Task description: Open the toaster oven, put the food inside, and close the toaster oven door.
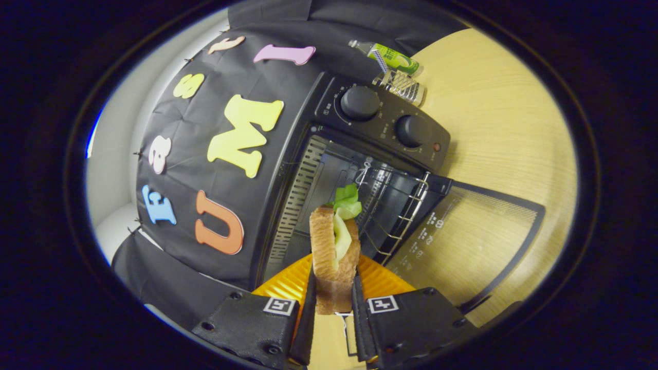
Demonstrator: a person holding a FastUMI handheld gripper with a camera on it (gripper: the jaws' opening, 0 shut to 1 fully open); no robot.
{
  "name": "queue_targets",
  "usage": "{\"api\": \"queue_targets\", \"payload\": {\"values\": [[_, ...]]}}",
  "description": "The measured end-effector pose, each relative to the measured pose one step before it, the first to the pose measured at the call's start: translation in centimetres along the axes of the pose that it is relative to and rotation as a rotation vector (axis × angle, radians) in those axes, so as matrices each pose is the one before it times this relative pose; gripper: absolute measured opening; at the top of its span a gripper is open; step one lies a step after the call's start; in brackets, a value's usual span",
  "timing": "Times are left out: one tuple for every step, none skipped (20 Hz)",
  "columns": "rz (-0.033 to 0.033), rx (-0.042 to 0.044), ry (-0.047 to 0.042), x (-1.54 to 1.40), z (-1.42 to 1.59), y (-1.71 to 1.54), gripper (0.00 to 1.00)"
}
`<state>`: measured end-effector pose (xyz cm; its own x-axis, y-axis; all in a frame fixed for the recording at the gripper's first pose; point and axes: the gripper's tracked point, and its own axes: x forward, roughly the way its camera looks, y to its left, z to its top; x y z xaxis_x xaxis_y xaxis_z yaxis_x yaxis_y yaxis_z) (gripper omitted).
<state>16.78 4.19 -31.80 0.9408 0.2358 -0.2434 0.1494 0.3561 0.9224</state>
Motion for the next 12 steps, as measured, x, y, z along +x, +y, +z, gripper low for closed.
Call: {"api": "queue_targets", "payload": {"values": [[-0.00708, 0.01601, -0.00915, 0.947, -0.003, 0.211, 0.37], [-0.01719, 0.00947, -0.01024, 0.621, -0.053, -0.245, 0.37], [-0.01837, 0.01423, -0.01598, 0.924, 0.232, -0.186, 0.38], [-0.00717, 0.02189, -0.01053, 0.974, 0.131, 0.022, 0.38], [-0.01365, 0.01299, -0.00657, 0.747, -0.080, 0.071, 0.38], [-0.01103, -0.00842, -0.01000, 0.805, 0.081, 0.131, 0.37], [-0.01061, -0.02535, -0.00158, 0.523, -0.114, 0.092, 0.37], [-0.00948, -0.03279, -0.00222, 0.465, 0.014, -0.070, 0.38], [-0.00056, -0.02442, -0.00748, 0.227, 0.018, 0.084, 0.38], [0.00207, -0.00256, -0.02492, 0.426, 0.481, 0.018, 0.38], [-0.00151, 0.00799, -0.00981, 0.389, 0.317, -0.031, 0.38], [0.00387, 0.01137, 0.01915, 0.315, -0.302, -0.275, 0.38]]}}
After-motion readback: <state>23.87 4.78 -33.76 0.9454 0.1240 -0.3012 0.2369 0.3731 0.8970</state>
